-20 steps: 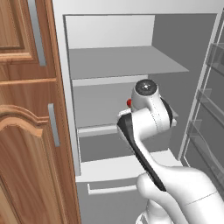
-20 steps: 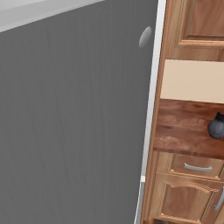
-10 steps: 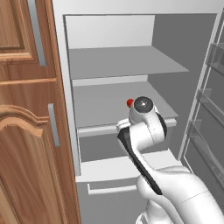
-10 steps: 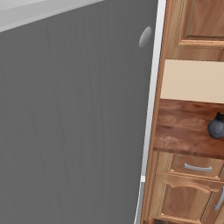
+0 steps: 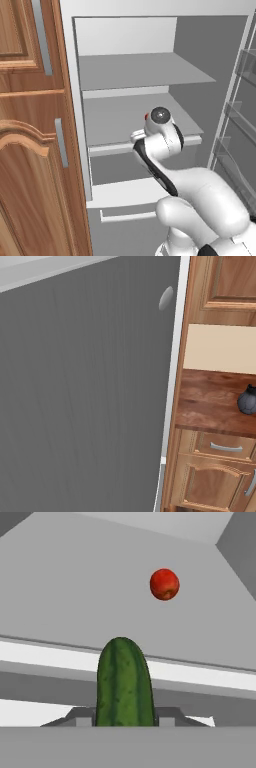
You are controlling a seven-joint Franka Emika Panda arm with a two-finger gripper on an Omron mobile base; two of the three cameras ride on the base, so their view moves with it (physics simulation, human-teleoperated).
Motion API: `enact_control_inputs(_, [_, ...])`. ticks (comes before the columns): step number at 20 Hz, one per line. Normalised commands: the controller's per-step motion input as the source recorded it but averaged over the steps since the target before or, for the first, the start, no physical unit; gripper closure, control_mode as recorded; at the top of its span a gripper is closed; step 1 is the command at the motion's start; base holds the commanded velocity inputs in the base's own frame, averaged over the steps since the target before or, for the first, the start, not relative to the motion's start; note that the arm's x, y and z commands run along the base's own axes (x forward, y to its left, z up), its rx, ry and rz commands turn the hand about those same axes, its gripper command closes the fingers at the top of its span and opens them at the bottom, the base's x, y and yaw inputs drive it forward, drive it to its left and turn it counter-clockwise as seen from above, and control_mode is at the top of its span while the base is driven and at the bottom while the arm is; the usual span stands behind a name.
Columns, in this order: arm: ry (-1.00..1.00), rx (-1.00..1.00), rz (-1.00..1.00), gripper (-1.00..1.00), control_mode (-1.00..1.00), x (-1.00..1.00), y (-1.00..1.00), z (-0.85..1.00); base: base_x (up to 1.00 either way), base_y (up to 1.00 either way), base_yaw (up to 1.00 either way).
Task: Move the apple and pickle from the top shelf to the second highest shelf to make space. Then, place the pitcher from the counter on the cleared top shelf.
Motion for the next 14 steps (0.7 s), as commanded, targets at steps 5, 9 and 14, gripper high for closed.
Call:
enact_control_inputs(5, [0.06, 0.02, 0.00, 1.00, -1.00, 0.66, 0.00, 0.00, 0.00, 0.00, 0.00])
enact_control_inputs(9, [0.01, 0.00, 0.02, 1.00, -1.00, 0.52, 0.04, -0.15, 0.00, 0.00, 0.00])
enact_control_inputs(14, [0.00, 0.00, 0.00, 1.00, -1.00, 0.36, 0.04, -0.37, 0.00, 0.00, 0.00])
